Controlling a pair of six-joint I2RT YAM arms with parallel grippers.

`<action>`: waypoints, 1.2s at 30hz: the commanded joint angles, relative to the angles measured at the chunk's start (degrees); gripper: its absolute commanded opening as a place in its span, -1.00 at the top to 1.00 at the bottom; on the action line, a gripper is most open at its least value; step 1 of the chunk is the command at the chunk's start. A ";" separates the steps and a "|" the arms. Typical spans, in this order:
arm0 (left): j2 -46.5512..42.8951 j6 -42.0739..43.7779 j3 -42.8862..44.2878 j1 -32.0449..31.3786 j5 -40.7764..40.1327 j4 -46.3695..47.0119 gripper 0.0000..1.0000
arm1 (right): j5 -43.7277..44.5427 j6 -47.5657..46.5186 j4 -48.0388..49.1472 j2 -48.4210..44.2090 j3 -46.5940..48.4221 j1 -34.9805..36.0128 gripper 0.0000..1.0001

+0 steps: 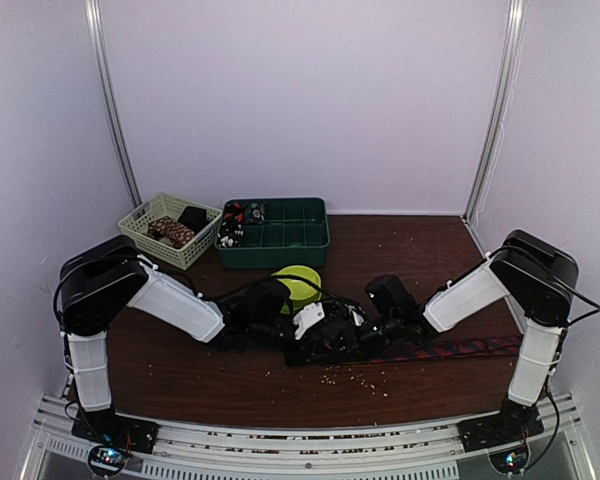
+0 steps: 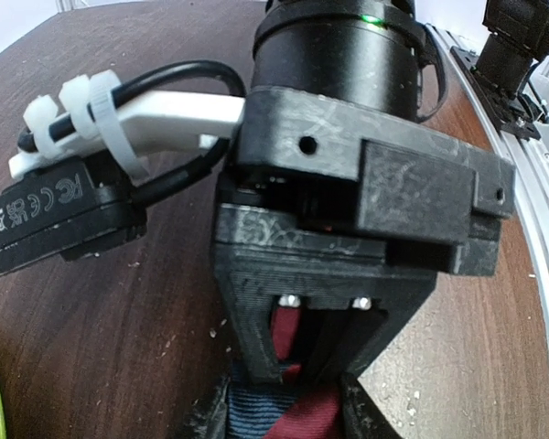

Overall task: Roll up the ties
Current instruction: Roll the tie at the center of the board.

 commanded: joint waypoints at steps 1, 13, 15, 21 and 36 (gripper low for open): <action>1.22 2.31 -1.64 -0.20 0.76 -2.59 0.28 | 3.42 0.24 -3.62 0.29 -1.82 0.24 0.99; -1.61 4.32 -3.59 0.15 -0.99 -5.59 0.35 | 3.81 -0.57 -7.75 -10.15 -1.41 -0.48 0.74; -1.77 4.32 -3.55 0.16 -0.92 -5.59 0.35 | 4.31 -1.25 -9.32 -10.87 -1.61 -1.36 0.72; -2.10 4.66 -3.46 0.22 -0.83 -6.02 0.35 | 6.26 -3.89 -12.96 -9.59 -1.48 -3.40 0.61; -2.12 5.05 -3.26 0.23 -1.33 -6.42 0.34 | 4.21 -1.13 -8.46 -4.68 1.27 -2.34 0.52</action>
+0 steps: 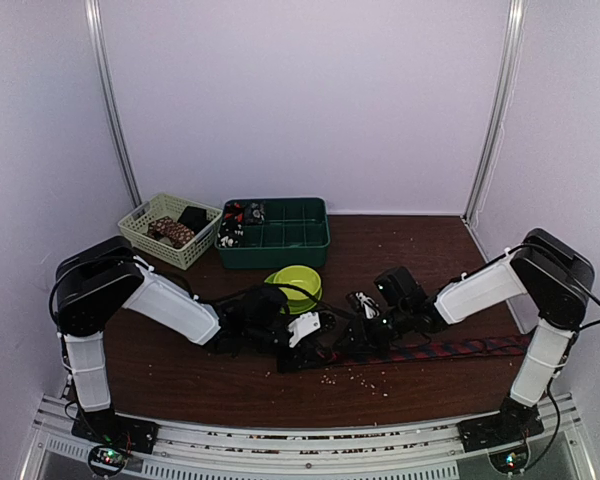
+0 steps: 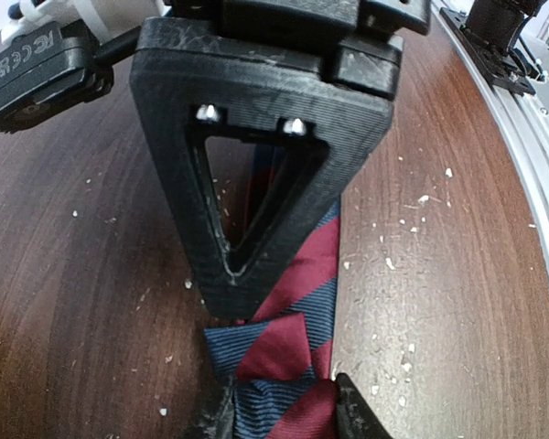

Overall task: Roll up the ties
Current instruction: Roll the tie at the center of the board.

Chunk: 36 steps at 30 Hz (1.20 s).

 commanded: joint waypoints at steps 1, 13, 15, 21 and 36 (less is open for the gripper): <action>-0.61 0.94 -0.95 0.20 -0.95 -2.83 0.34 | -0.12 0.57 1.10 0.70 1.48 0.75 0.52; -0.31 1.25 -0.62 0.24 -1.44 -2.94 0.33 | -1.25 0.75 -0.11 3.03 4.01 2.25 0.70; -0.31 1.25 -0.72 0.24 -1.62 -2.97 0.33 | -0.84 0.68 -0.60 1.72 3.45 2.27 0.85; -0.45 1.34 -1.45 0.48 -2.16 -2.58 0.33 | -0.19 1.01 -2.22 -3.20 2.28 2.31 1.00; -3.09 0.09 1.79 0.51 -1.36 -3.66 0.28 | 0.75 1.50 3.30 2.77 -0.48 3.13 1.00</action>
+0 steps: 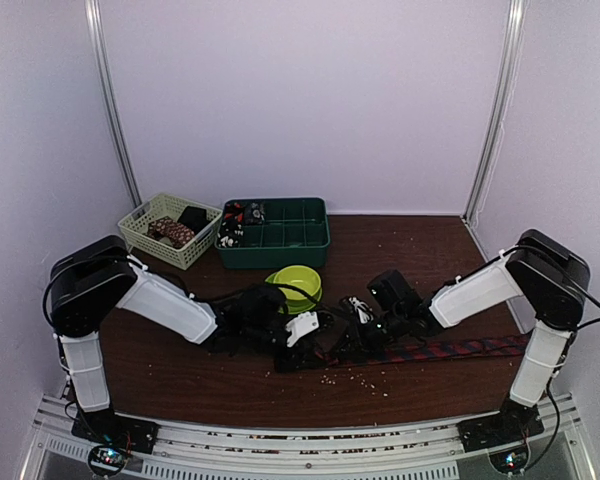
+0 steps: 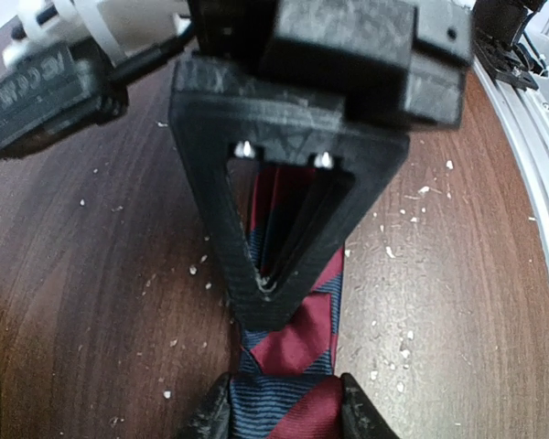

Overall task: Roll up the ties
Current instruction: Roll the tie at the center of the board.

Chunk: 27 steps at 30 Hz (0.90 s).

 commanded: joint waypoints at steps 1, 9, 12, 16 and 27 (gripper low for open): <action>-1.34 -0.59 2.62 0.39 -0.06 -1.19 0.27 | 0.71 0.92 3.57 2.21 -1.35 0.46 1.00; 2.82 -2.04 7.60 -0.17 1.43 -1.18 0.25 | 0.80 2.69 6.28 3.03 -1.93 0.63 1.00; 4.91 -2.75 7.95 -0.35 1.70 -0.15 0.22 | 0.79 3.18 6.82 2.93 -2.41 0.69 1.00; 7.66 -2.91 7.40 -0.40 1.59 -0.04 0.19 | 0.09 4.59 8.85 2.88 -3.35 0.62 1.00; 9.01 -2.43 2.14 -0.48 1.06 1.07 0.20 | -2.29 10.23 15.70 2.74 -5.24 0.53 0.79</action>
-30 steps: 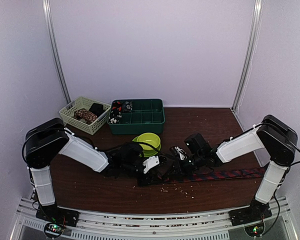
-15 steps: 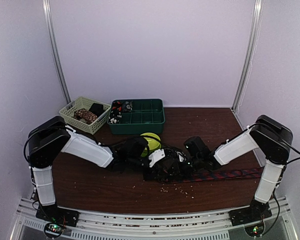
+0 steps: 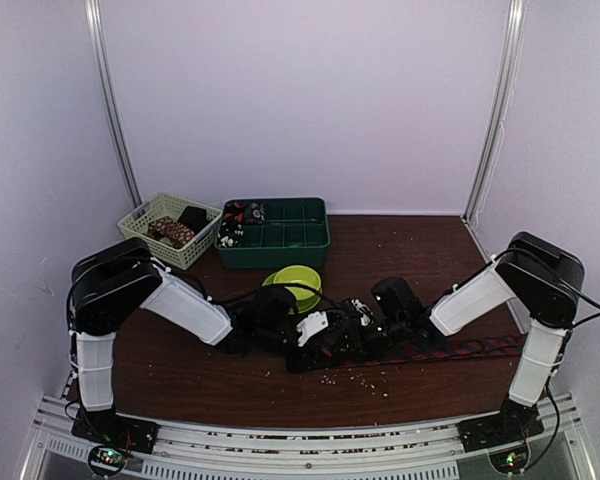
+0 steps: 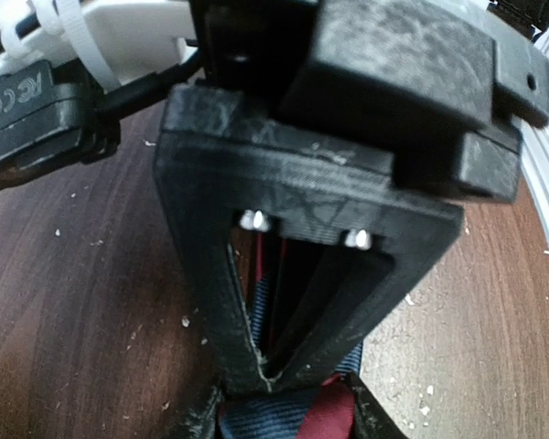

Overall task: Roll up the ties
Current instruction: Roll the tie at the center of the board.

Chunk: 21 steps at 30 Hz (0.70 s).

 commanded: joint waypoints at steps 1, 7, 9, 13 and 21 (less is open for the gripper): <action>2.08 0.54 -2.30 -0.20 -0.67 -3.54 0.21 | -1.42 2.63 2.94 -0.28 -1.32 0.44 0.75; 2.10 1.11 -1.90 -0.20 -0.46 -5.36 0.24 | -0.08 -1.14 -3.44 -5.65 -1.66 -0.52 0.58; 2.15 1.32 -1.72 -0.20 -0.24 -5.93 0.24 | 0.84 -3.14 -6.51 -8.01 -1.22 -0.71 0.55; 2.27 1.90 -1.01 -0.20 0.26 -7.40 0.24 | 1.11 -4.98 -9.47 -9.80 -0.10 -0.88 0.45; 2.54 2.55 0.23 -0.25 0.15 -9.32 0.23 | 0.22 -4.54 -9.32 -6.59 3.24 0.20 0.36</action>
